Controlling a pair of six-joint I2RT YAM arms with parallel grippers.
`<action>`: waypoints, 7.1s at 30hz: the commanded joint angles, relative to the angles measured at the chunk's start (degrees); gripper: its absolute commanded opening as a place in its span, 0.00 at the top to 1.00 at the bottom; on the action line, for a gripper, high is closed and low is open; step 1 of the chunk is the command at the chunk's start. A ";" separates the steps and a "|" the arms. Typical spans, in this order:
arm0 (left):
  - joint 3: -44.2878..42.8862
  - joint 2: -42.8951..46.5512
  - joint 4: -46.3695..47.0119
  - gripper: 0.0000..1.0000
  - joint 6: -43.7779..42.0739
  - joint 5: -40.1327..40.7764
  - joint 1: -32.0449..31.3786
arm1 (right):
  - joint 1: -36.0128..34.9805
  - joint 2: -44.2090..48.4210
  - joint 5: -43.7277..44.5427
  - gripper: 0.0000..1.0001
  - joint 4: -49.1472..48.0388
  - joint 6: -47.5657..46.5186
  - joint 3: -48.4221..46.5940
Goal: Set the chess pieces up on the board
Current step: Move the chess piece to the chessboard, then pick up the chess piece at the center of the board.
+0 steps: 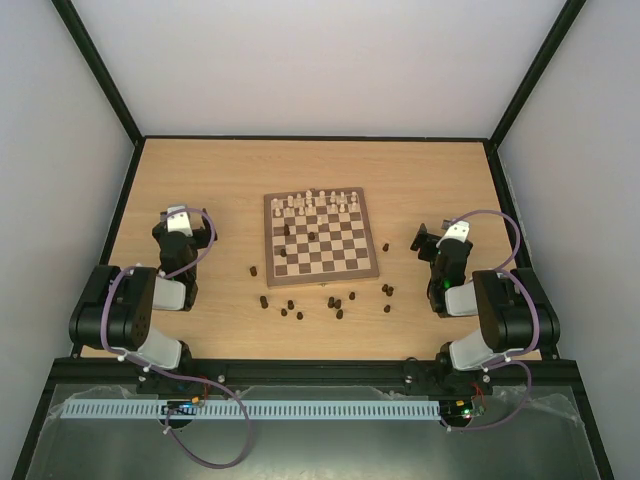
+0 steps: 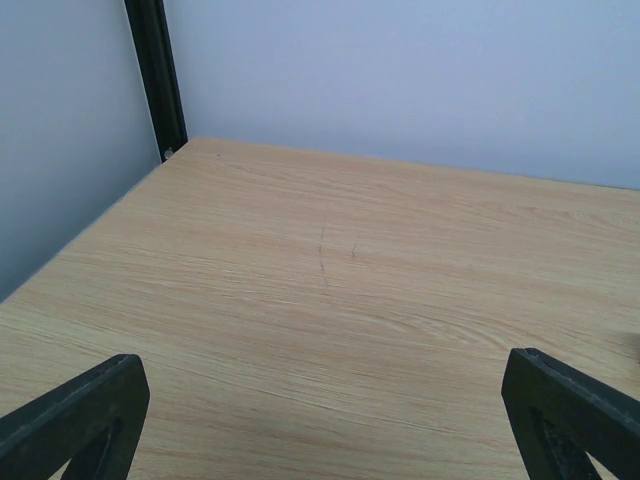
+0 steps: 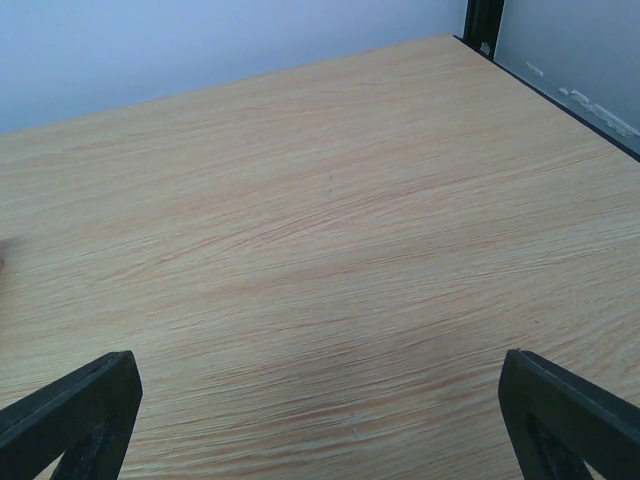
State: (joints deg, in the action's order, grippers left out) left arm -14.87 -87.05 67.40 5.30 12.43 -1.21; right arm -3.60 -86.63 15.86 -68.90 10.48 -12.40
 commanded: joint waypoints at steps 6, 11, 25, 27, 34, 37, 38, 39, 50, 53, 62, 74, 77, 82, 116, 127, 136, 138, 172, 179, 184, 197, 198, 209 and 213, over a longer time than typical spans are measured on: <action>0.60 -0.24 3.00 0.00 -0.42 -0.71 0.25 | 0.04 -0.21 0.40 0.02 -2.14 -0.65 -0.75; 0.59 -0.23 3.00 0.00 -0.39 -0.65 0.25 | 0.03 -0.25 0.43 0.01 -2.20 -0.65 -0.70; -7.43 16.08 -23.85 0.01 -0.18 3.35 -6.89 | -0.18 13.07 1.44 0.01 9.73 -0.57 -2.22; -9.82 19.76 -29.64 0.00 2.11 1.48 -7.13 | -0.18 19.99 4.88 0.01 22.62 6.24 -5.49; -21.52 31.90 -48.93 0.00 11.85 -6.47 -8.24 | -0.18 32.78 -12.01 0.01 57.66 17.41 -26.26; -25.60 35.22 -54.49 0.00 17.56 -7.51 -9.06 | -0.18 34.24 -27.91 0.01 63.14 18.29 -30.35; -26.18 36.04 -55.08 0.00 19.88 -7.96 -9.19 | -0.18 34.42 -29.60 0.01 64.17 20.33 -30.61; -26.70 36.65 -54.96 0.00 21.75 -8.57 -9.24 | -0.18 34.76 -30.97 0.01 64.69 22.18 -30.40; -30.06 35.34 -67.50 0.00 27.69 -14.78 -6.61 | -3.68 29.28 -36.10 0.01 77.11 21.73 -34.64; -28.45 34.12 -66.49 0.00 28.22 -23.35 -4.17 | -6.62 27.61 -30.62 0.01 82.06 18.47 -37.51; -27.22 31.47 -64.53 0.01 23.90 -25.98 -7.28 | -18.25 18.03 -18.97 0.03 84.45 17.44 -46.31; -28.12 24.27 -72.21 0.01 25.58 -12.80 -12.17 | -32.97 -5.10 -7.71 0.09 87.85 13.11 -61.46; -26.57 24.99 -71.59 0.00 27.11 -10.39 -13.10 | -33.01 -6.38 -4.76 0.21 86.86 12.79 -60.57; -23.65 25.78 -70.58 0.01 29.92 -8.23 -15.46 | -32.97 -9.49 -5.67 0.42 86.23 12.97 -62.11; -17.98 25.33 -67.05 0.00 30.12 0.41 -20.52 | -36.34 -34.96 -0.06 0.77 97.95 11.87 -84.56; -17.93 25.24 -66.91 0.01 30.02 0.32 -20.55 | -36.36 -37.46 1.36 0.83 98.85 11.51 -86.83; -17.86 25.13 -66.71 0.00 29.89 -0.02 -20.52 | -36.38 -37.25 1.43 0.79 99.34 11.64 -85.99; -17.89 25.01 -66.63 0.00 29.88 -0.19 -20.54 | -36.30 -36.92 1.47 0.78 98.94 11.67 -85.28; -18.00 24.13 -66.19 0.00 29.84 -0.16 -20.53 | -35.20 -40.37 5.17 0.91 99.23 11.85 -90.49; -18.34 23.72 -65.94 0.01 29.83 -0.21 -20.50 | -34.26 -40.91 5.21 0.91 98.86 11.89 -91.46; -18.51 23.41 -65.88 0.01 29.85 -0.30 -20.50 | -33.68 -41.69 4.71 0.91 98.43 11.98 -92.16; -18.57 23.02 -65.81 0.01 29.81 -0.04 -20.50 | -33.59 -44.10 3.26 0.91 98.91 11.92 -95.20; -18.56 23.04 -65.81 0.00 29.79 -0.03 -20.52 | -33.58 -44.17 3.30 0.91 98.96 11.93 -95.19; -18.48 23.02 -65.77 0.00 29.81 -0.12 -20.50 | -33.67 -43.19 3.29 0.77 99.32 12.20 -94.78; -18.45 22.97 -65.72 0.00 29.93 -0.21 -20.54 | -33.67 -42.41 2.88 0.74 99.16 12.17 -94.87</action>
State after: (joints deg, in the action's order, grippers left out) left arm -32.93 -63.77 0.62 35.42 12.05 -21.58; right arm -37.36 -129.67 19.29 27.42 22.48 -106.34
